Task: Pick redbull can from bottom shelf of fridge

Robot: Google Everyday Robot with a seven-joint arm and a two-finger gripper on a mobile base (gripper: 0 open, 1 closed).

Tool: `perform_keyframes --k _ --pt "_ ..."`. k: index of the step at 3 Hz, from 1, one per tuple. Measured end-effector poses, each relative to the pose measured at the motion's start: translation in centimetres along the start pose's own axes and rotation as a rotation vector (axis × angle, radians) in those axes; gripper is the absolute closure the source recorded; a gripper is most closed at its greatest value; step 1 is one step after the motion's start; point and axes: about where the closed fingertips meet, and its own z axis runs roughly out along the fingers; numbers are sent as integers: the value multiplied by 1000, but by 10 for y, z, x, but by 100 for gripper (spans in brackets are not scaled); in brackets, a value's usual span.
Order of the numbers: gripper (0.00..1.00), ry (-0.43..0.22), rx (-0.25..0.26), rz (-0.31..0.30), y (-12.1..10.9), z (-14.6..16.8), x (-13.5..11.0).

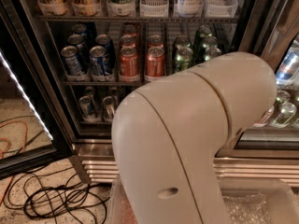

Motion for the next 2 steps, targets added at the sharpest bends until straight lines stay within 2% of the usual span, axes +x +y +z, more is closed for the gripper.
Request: perform_keyframes --k 2 --pt "100 30 -23 14 7 -8 5"
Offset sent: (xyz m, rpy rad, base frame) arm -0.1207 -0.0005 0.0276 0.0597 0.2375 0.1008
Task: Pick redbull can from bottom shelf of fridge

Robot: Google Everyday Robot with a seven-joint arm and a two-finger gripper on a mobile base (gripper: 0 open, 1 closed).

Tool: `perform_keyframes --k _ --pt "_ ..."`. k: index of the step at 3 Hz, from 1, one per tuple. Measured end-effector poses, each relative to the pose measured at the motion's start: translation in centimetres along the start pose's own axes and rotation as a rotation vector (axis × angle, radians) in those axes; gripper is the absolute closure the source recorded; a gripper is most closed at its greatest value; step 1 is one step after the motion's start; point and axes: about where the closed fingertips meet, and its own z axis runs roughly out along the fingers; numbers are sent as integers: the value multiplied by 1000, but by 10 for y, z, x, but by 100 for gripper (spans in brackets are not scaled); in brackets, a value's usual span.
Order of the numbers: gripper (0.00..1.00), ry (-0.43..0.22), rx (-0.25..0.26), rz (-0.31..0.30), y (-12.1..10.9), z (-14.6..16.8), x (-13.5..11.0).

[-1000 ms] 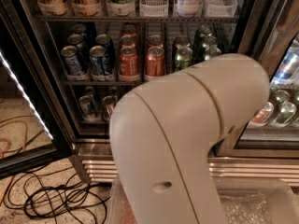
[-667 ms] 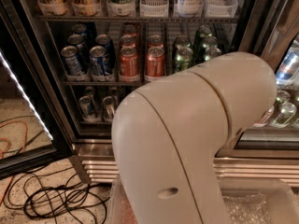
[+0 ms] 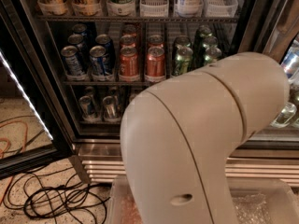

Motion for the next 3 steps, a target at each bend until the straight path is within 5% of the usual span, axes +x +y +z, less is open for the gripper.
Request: perform_keyframes --k 3 --pt "100 51 -43 31 13 -17 -4"
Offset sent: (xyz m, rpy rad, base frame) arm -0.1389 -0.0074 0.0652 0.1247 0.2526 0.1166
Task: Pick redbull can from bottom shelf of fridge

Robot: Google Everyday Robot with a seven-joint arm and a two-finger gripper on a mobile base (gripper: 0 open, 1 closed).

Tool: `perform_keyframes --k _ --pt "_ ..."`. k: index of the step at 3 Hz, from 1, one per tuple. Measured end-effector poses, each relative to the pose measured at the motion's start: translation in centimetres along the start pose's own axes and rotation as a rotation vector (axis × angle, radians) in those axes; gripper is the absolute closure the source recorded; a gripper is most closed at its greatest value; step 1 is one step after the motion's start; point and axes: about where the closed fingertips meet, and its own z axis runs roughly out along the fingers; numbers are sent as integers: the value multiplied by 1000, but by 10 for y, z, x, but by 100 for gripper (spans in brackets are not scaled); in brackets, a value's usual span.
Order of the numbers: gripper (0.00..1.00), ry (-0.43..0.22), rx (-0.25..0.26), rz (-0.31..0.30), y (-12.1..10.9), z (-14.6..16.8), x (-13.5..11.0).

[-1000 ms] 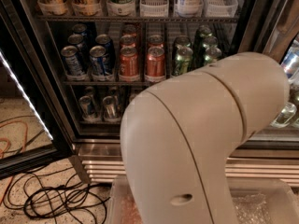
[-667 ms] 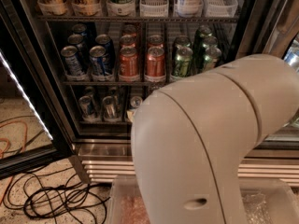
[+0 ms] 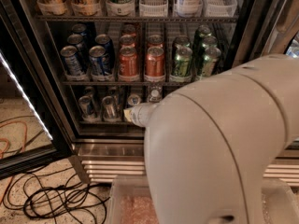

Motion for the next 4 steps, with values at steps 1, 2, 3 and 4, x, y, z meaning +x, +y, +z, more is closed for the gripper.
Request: perform_keyframes --k 1,2,3,4 --pt "100 28 -36 61 24 -15 3" --pt "100 55 -68 104 43 -27 8" --pt "100 56 -72 108 45 -26 8" --pt "100 91 -65 152 45 -32 16"
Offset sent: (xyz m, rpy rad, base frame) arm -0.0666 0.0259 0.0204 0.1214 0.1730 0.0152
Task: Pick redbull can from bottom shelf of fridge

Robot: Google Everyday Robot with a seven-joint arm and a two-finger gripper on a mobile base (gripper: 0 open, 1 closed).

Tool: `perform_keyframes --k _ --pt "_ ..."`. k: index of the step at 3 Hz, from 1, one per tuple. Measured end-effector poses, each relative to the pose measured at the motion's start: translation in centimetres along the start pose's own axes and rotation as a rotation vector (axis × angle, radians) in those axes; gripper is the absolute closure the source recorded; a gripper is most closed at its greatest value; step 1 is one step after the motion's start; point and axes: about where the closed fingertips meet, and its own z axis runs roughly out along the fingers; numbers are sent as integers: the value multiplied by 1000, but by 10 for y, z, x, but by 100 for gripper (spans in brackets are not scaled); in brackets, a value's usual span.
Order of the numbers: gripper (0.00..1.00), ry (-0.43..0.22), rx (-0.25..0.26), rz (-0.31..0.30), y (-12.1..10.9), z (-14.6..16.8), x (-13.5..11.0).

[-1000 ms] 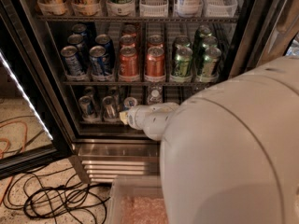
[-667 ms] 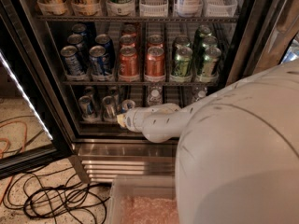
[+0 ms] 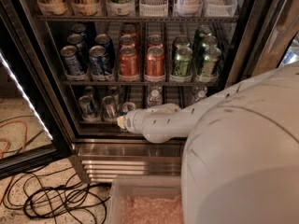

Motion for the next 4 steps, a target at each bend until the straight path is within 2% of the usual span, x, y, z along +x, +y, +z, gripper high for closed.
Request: perform_keyframes --k 1,2,3,4 --pt "100 68 60 134 -4 -31 17" --pt "100 153 145 344 -16 -78 58" --pt "100 254 251 544 -42 -117 118" --pt "100 259 273 602 -46 -121 127"
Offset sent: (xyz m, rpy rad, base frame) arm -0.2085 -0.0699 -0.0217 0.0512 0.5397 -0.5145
